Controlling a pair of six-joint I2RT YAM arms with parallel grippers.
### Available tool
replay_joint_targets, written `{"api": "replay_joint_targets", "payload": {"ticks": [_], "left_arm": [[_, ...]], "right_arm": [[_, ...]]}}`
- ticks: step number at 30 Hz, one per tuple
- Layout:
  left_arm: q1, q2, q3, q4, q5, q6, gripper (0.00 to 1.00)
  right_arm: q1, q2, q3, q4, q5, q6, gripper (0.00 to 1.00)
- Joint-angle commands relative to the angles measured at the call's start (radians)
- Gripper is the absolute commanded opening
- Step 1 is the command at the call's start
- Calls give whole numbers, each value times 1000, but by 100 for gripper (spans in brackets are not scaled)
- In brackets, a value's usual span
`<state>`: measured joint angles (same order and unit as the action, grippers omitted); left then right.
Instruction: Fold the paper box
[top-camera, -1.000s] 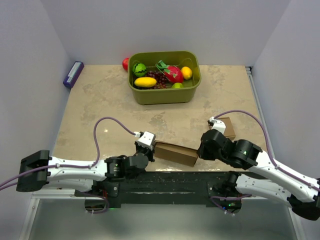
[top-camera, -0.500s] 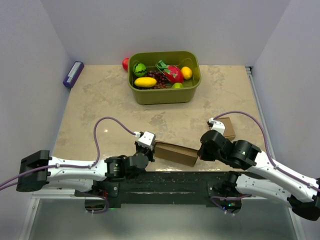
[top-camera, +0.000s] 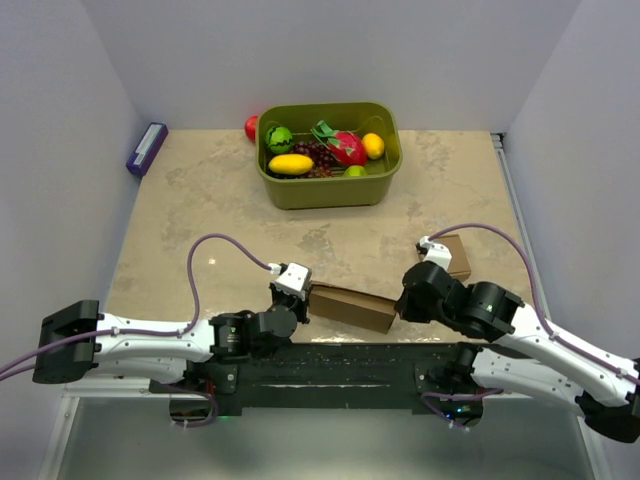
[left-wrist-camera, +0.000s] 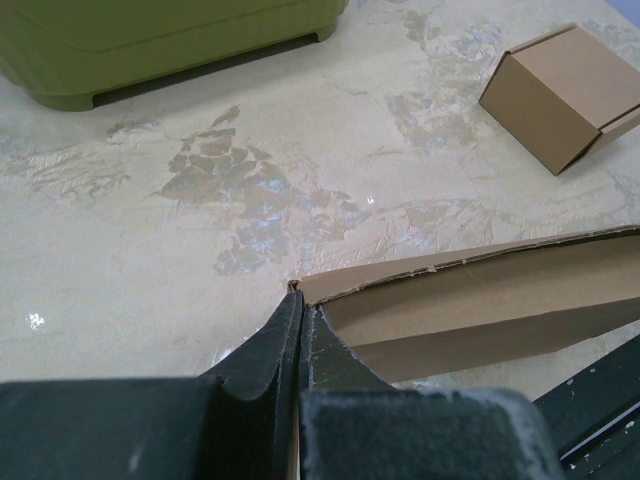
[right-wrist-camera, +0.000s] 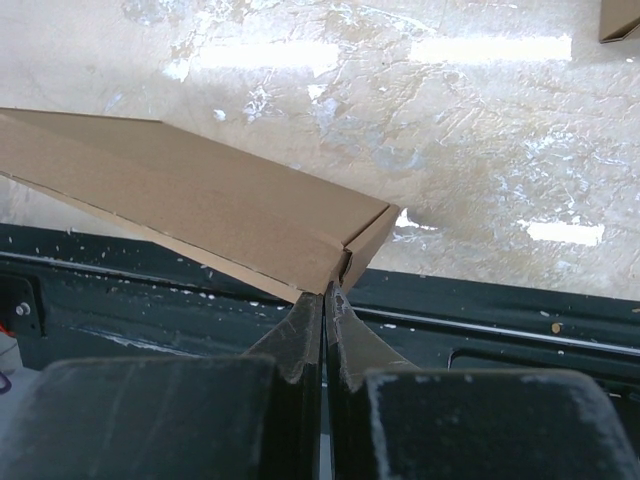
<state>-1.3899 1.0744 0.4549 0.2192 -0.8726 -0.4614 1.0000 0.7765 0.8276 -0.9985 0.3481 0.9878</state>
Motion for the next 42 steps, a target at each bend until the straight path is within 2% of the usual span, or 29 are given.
{"api": "replay_joint_targets", "payload": {"ticks": [1,16,42], "left_arm": [[-12,41,-32,-188,69,-28,0],[-12,33,-32,-195,63,-33,0],[-12,42,-19,-204,53,-31,0]], "right_arm": [[-1,15,-18,23,-5,8,0],[0,161,45,-132,71,-66,0],[11,290,77,-190,121,-129,0]]}}
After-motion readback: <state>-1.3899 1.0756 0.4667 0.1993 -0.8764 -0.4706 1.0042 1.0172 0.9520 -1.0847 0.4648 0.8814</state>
